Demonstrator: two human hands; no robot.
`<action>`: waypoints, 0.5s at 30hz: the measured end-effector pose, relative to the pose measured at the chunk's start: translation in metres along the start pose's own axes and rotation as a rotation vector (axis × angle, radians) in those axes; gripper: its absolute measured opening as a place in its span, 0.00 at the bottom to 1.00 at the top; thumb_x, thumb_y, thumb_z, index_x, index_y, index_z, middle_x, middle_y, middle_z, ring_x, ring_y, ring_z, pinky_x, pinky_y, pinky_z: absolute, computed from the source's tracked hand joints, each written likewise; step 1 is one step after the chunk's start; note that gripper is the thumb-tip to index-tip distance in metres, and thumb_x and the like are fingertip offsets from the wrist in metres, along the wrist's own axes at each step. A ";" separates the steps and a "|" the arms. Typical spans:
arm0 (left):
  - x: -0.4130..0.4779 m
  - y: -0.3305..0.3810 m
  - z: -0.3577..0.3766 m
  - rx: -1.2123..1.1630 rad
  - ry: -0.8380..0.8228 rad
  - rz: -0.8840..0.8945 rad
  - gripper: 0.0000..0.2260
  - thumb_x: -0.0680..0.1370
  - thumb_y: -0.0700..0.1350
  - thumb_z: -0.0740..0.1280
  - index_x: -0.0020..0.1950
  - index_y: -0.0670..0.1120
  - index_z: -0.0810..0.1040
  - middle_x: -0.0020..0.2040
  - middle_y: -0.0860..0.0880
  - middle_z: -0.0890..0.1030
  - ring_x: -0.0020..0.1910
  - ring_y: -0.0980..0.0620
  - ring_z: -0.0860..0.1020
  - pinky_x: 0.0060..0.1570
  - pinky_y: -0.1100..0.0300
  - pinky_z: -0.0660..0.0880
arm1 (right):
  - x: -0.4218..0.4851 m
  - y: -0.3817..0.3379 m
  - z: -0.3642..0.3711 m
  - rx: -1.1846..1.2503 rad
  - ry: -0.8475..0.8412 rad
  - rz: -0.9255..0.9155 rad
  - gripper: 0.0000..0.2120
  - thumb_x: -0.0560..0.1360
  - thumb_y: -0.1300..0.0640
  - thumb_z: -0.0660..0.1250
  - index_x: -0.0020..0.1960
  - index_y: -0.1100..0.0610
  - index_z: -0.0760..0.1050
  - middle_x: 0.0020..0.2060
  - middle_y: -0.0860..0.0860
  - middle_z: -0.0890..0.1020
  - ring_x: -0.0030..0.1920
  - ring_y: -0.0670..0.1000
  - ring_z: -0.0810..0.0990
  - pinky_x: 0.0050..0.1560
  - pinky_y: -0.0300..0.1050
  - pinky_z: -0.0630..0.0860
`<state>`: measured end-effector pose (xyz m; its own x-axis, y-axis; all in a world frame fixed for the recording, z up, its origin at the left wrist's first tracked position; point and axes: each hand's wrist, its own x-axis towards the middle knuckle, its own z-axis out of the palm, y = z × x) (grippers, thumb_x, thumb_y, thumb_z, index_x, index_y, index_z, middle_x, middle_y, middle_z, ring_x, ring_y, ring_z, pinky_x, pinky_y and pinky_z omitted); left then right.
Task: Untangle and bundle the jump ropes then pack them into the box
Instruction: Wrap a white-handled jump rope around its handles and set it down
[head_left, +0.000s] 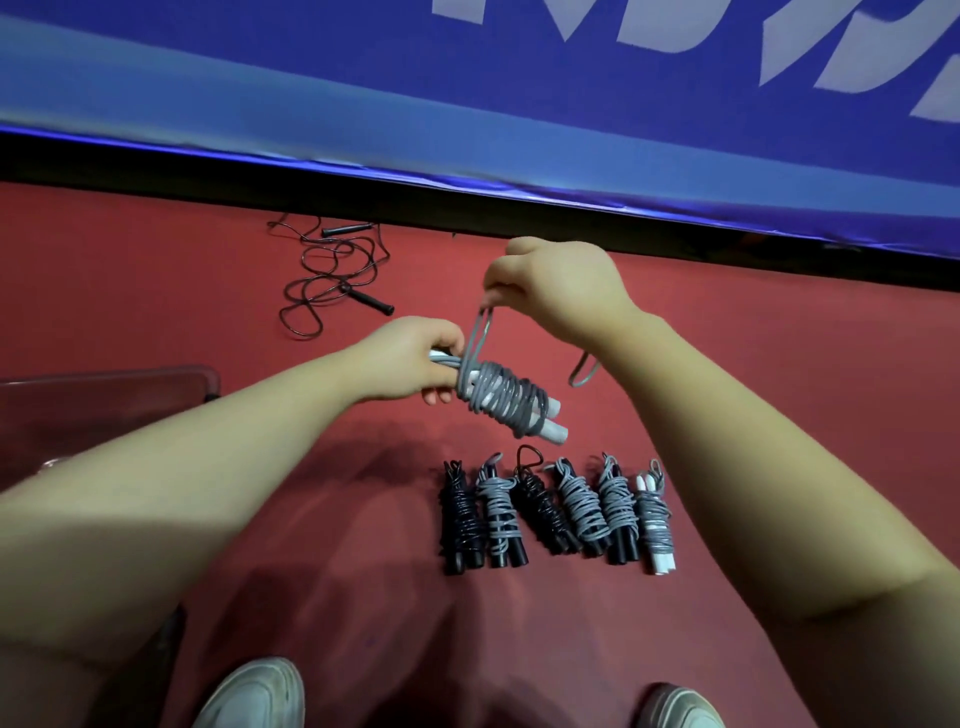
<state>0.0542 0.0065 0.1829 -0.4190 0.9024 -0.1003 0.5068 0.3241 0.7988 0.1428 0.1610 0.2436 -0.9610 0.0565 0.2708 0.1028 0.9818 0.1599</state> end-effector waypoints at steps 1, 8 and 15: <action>-0.001 0.000 -0.002 -0.055 -0.004 -0.005 0.06 0.76 0.34 0.67 0.42 0.43 0.75 0.33 0.47 0.80 0.24 0.61 0.75 0.28 0.70 0.72 | -0.003 0.010 0.004 0.035 0.008 0.042 0.16 0.76 0.42 0.61 0.54 0.50 0.79 0.50 0.50 0.78 0.51 0.54 0.78 0.40 0.47 0.70; -0.007 0.010 -0.015 -0.353 -0.175 0.055 0.04 0.77 0.33 0.64 0.47 0.40 0.76 0.30 0.48 0.80 0.27 0.57 0.74 0.29 0.67 0.71 | -0.028 0.026 0.043 0.296 -0.133 0.144 0.15 0.78 0.47 0.61 0.51 0.55 0.80 0.47 0.54 0.80 0.50 0.55 0.78 0.47 0.48 0.73; 0.003 0.012 -0.019 -0.887 0.197 -0.083 0.05 0.79 0.35 0.62 0.45 0.43 0.71 0.34 0.44 0.78 0.28 0.56 0.76 0.26 0.70 0.71 | -0.037 -0.007 0.071 0.475 -0.083 0.247 0.15 0.82 0.55 0.52 0.54 0.59 0.76 0.48 0.57 0.79 0.48 0.57 0.77 0.46 0.48 0.70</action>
<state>0.0447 0.0076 0.2040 -0.5904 0.7949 -0.1402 -0.2618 -0.0243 0.9648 0.1590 0.1645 0.1653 -0.9419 0.2917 0.1666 0.2199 0.9103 -0.3506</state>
